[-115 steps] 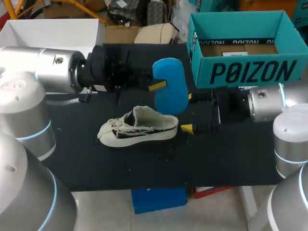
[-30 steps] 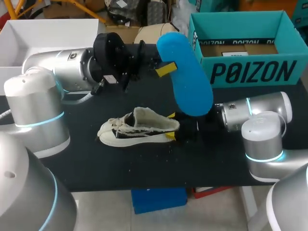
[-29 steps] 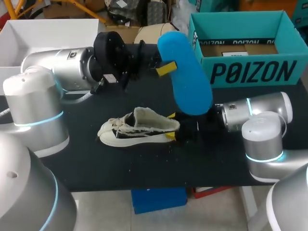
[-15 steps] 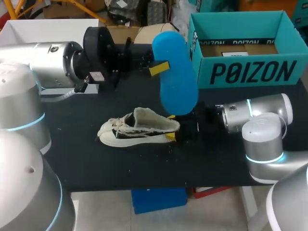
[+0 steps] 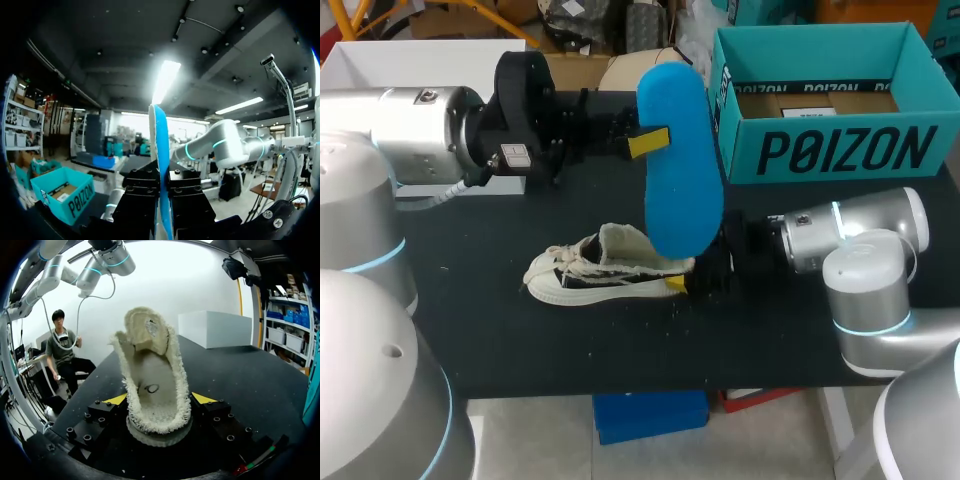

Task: Take the shoe out of the shoebox, open the shoe tongue, remove and reinsert the insole, then place the shoe into the shoebox

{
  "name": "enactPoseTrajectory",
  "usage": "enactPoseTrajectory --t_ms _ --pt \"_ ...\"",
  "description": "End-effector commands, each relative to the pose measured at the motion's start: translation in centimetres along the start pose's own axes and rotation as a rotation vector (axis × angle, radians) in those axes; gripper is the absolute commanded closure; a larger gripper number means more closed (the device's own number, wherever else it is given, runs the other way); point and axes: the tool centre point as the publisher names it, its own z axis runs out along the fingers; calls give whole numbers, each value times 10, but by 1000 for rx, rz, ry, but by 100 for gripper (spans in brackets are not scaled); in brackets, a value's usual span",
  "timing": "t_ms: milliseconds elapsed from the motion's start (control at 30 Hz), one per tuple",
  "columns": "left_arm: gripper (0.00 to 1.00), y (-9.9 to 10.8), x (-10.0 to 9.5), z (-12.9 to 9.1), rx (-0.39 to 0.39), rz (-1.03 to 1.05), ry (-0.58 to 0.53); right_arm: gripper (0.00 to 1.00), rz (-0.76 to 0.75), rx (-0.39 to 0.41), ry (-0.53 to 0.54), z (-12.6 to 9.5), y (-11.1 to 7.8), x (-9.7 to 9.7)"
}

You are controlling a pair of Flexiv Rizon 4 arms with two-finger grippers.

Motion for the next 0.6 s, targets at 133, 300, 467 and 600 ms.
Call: enactPoseTrajectory --t_ms 133,300,467,600 --pt "100 -11 10 -6 4 -17 -17 100 1 4 4 7 -16 7" --pt "100 -9 11 -6 -14 -28 -12 100 2 3 4 7 -17 8" --pt "100 -9 11 -6 -14 -28 -12 0 9 -1 -6 7 -17 10" --pt "100 -9 11 -6 -14 -28 -12 0 -14 43 -12 -6 -10 11"
